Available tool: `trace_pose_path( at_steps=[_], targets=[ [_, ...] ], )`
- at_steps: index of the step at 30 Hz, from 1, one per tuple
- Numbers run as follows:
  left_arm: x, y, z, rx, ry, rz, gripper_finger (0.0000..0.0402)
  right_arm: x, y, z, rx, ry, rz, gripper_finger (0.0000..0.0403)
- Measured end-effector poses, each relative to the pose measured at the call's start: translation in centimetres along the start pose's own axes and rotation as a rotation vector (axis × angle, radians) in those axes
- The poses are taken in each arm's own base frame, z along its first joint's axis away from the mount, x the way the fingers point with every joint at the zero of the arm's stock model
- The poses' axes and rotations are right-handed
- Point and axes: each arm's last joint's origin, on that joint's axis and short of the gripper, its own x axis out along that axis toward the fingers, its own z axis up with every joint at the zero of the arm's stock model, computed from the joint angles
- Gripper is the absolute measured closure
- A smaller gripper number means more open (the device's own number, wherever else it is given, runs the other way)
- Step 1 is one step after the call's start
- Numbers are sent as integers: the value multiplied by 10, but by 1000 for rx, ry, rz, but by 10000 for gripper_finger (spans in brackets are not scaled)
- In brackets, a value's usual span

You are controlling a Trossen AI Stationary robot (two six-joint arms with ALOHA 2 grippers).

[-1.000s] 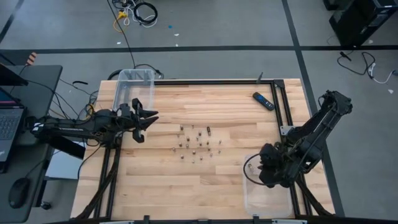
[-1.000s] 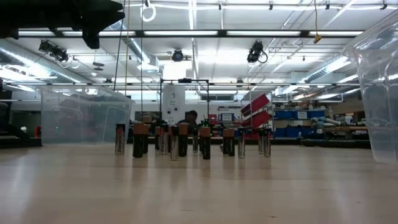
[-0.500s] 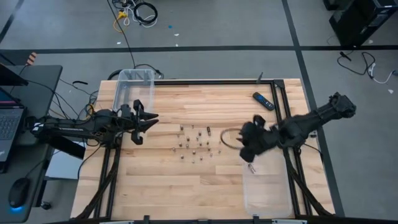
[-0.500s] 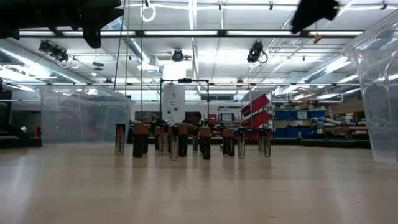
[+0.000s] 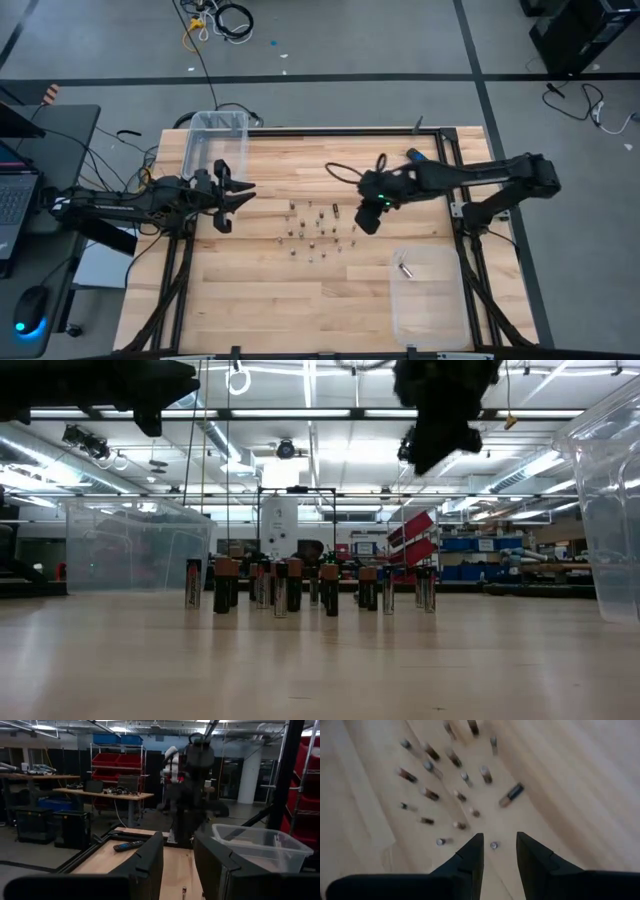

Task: Sort batteries
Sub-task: Put the black and silver battery into the bottom transparent bin

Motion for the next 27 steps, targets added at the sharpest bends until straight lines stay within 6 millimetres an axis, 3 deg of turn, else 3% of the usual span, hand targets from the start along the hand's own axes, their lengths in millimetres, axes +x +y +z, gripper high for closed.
trace_pose_path(
  at_steps=[5, 10, 27],
  targets=[
    [0, 1, -2, 51, 18, 18, 295, 38, 1, -1, 3, 150, 2, 302],
    [0, 1, -2, 71, 21, 34, 295, 61, 1, -6, 31, 239, -23, 302],
    [0, 3, -2, 125, 22, 91, 295, 80, 2, -6, 78, 249, -61, 297]
  ],
)
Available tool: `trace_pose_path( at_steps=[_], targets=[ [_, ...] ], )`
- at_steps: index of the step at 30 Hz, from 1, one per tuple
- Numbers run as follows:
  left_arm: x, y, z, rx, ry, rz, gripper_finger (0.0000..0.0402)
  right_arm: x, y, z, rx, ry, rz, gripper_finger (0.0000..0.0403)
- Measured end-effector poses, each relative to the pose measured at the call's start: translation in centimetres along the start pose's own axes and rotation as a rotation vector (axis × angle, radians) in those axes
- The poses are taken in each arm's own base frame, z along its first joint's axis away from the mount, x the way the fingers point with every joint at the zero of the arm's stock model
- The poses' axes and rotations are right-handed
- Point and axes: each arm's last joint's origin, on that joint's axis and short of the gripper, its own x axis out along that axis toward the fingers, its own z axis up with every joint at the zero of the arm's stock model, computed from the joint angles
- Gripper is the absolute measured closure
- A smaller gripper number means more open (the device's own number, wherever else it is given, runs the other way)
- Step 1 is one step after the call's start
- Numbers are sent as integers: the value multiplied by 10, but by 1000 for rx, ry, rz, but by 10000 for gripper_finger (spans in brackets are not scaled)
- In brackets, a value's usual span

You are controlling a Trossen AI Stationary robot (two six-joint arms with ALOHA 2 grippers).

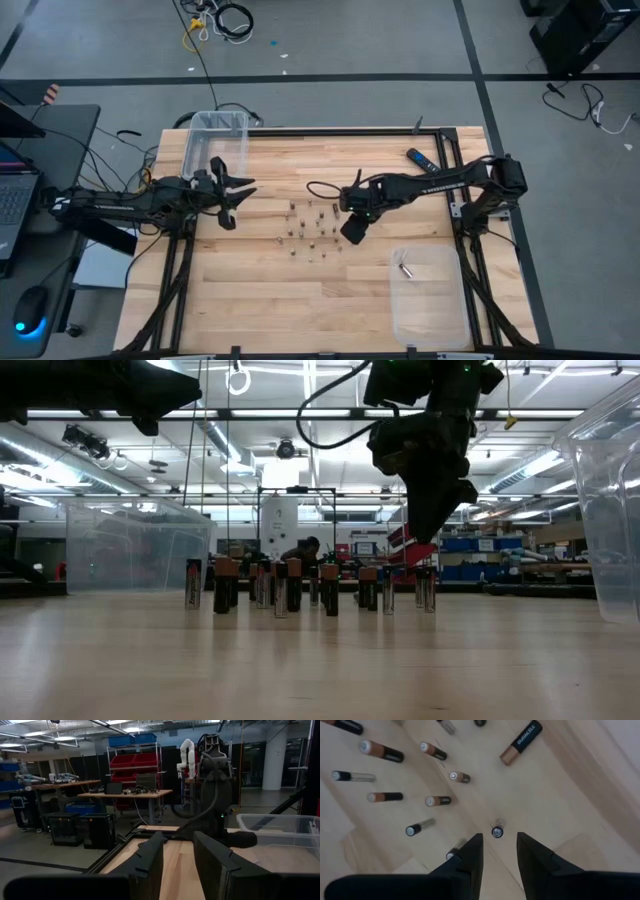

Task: Sort batteries
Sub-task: Put the black and silver battery into the bottom transparent bin

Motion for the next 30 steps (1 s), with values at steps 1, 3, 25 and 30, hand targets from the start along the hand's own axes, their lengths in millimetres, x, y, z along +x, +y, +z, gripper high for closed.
trace_pose_path(
  at_steps=[1, 3, 25, 30],
  targets=[
    [0, 0, 0, 0, 0, 0, 295, 1, 0, 0, 0, 4, -4, 293],
    [0, 0, 0, 0, 0, 0, 295, 5, 0, 1, 1, 4, -7, 283],
    [0, 0, 0, -13, 4, 0, 296, 38, 0, 2, 21, 51, -79, 248],
    [0, 0, 0, -13, 4, 0, 295, 43, 0, 3, 21, 59, -82, 249]
  ],
)
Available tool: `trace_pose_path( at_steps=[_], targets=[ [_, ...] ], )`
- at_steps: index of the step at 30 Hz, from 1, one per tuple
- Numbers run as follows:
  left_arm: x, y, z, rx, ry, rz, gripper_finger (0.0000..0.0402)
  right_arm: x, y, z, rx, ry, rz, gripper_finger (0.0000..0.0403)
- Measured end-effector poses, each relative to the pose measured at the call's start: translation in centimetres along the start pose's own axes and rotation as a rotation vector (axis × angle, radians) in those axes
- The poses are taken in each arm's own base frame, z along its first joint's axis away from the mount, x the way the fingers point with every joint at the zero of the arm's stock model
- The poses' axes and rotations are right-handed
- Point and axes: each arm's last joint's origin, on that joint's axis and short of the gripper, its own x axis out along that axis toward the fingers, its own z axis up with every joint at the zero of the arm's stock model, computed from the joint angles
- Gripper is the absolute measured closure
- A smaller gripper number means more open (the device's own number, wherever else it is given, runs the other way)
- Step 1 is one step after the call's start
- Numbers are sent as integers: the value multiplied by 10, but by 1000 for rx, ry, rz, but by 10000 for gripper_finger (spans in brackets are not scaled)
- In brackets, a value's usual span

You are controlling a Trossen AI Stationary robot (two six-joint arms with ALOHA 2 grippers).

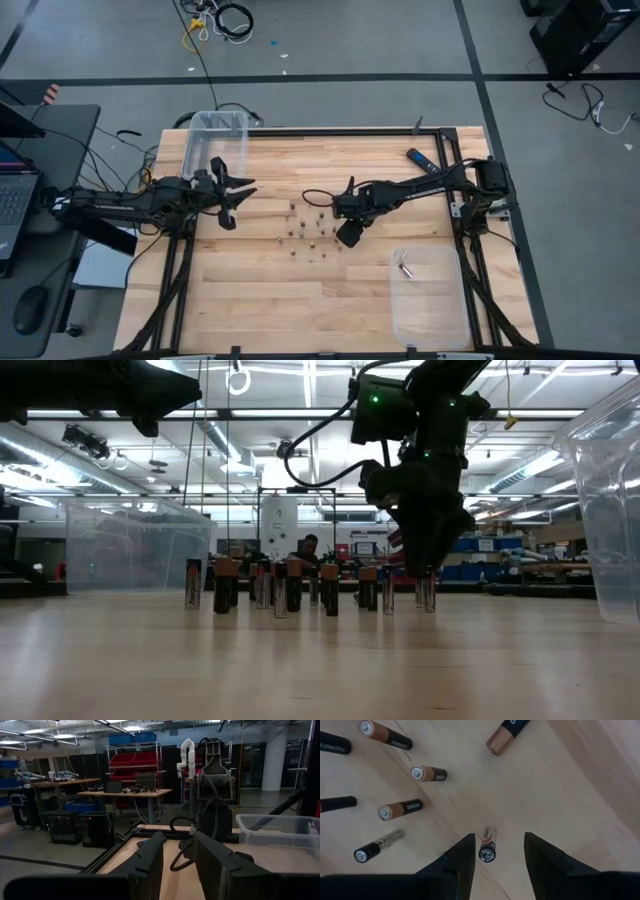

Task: Sort batteries
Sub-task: Put the black and silver battery into the bottom transparent bin

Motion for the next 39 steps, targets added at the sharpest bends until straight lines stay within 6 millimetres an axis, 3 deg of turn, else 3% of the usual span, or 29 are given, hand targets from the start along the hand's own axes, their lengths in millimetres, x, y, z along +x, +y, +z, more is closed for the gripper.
trace_pose_path(
  at_steps=[39],
  targets=[
    [0, 0, 0, -7, -3, 0, 295, 0, 0, 0, 7, -1, 3, 296]
  ],
)
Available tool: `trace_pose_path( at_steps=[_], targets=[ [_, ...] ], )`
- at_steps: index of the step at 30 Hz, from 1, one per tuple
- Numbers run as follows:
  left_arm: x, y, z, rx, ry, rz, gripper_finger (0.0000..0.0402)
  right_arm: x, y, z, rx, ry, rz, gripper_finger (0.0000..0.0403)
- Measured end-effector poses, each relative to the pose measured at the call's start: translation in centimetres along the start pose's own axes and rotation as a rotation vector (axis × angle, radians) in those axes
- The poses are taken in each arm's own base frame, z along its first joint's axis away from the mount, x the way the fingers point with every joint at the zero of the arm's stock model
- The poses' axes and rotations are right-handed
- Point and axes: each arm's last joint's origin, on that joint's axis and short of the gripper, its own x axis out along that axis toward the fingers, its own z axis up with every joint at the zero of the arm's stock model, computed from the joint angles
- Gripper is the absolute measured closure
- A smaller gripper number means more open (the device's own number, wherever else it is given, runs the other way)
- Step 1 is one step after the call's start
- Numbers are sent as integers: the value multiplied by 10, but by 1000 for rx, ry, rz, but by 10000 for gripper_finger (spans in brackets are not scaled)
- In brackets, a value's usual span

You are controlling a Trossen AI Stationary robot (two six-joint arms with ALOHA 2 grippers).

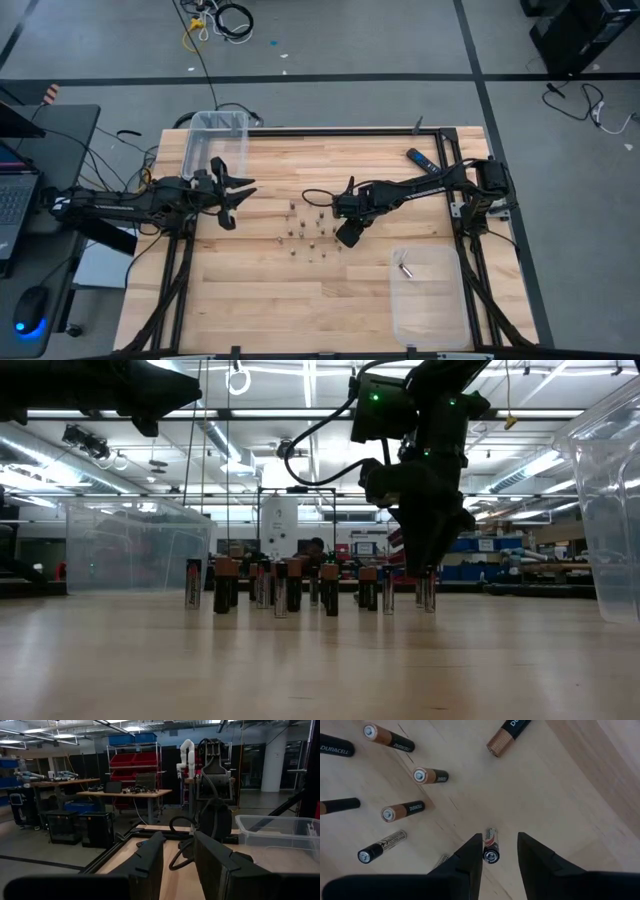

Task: Sort batteries
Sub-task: Put the black and silver battery into the bottom transparent bin

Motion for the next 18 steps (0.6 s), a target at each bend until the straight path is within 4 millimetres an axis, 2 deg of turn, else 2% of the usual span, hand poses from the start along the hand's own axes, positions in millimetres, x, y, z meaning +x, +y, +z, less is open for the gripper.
trace_pose_path(
  at_steps=[18],
  targets=[
    [0, 0, 0, 0, 0, 0, 295, 0, 0, 1, 11, -6, 5, 327]
  ],
)
